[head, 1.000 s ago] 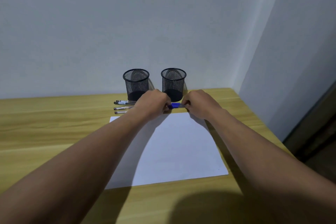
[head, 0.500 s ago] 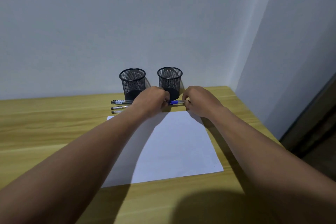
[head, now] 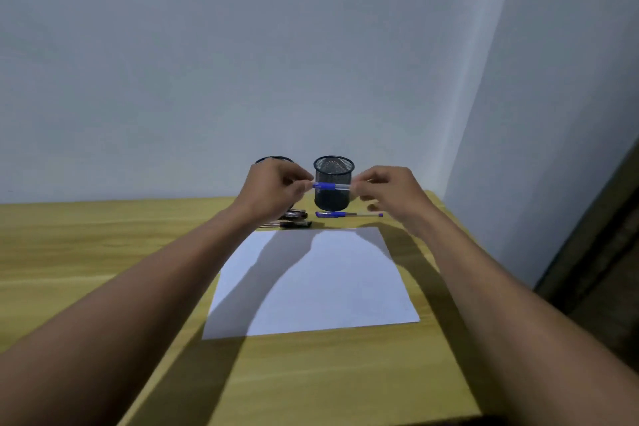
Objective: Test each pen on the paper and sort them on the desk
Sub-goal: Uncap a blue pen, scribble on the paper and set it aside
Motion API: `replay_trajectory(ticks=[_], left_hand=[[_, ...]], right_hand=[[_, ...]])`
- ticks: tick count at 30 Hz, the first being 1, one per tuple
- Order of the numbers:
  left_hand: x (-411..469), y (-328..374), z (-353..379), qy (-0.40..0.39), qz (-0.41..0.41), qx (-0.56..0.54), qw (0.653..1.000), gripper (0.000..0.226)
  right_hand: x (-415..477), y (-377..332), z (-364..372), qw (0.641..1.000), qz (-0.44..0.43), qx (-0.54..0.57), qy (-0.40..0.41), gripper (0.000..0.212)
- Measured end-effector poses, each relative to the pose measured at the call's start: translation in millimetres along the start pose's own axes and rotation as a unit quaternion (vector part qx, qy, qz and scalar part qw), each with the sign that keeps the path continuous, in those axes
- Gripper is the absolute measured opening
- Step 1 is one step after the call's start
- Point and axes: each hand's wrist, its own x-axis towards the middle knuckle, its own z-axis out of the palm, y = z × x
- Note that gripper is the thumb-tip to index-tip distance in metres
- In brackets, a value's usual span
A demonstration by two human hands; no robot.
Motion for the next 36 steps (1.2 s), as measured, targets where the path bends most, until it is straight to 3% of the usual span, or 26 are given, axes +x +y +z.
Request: replay_trajectory(ticks=[3,7,10,14,20,23,32,36], left_hand=[[-15.3,8.5,-15.9,0.008,-0.035,-0.069,0.997,0.012],[-27.6,15.8,-31.0,0.030,-0.046,-0.084,0.995,0.015],[-36.3,21.4,-40.1,0.017,-0.036,-0.083,0.996,0.015],[-42.8,28.3,-48.3,-0.007,-0.027,-0.087,0.996,0.015],[-58.6,38.5,-55.8,-0.010,-0.073,-0.203,0.977,0.016],[-57.4,26.4,-59.7,-0.008,-0.077,-0.182,0.980,0.015],[-53.0,-5.1,-68.5,-0.003,-0.130,-0.183,0.974,0.011],[-47.7,-23.9,-73.1,0.003,-0.110,-0.134,0.985,0.009]], right_hand=[[-19.8,-12.3,10.2,0.965,0.071,0.253,0.011,0.009],[-41.9,-18.5,33.0,0.917,0.091,0.389,0.014,0.005],[-54.1,-26.3,46.9,0.920,0.085,0.381,-0.025,0.001],[-61.4,-39.2,63.4,0.929,0.063,0.362,-0.046,0.012],[-64.7,-44.4,75.7,0.941,0.029,0.336,-0.025,0.003],[-62.5,-42.0,84.1,0.960,0.009,0.280,-0.013,0.003],[-44.9,-36.0,110.6,0.957,0.013,0.287,-0.027,0.005],[-39.5,-33.2,126.9,0.956,0.013,0.291,-0.027,0.010]])
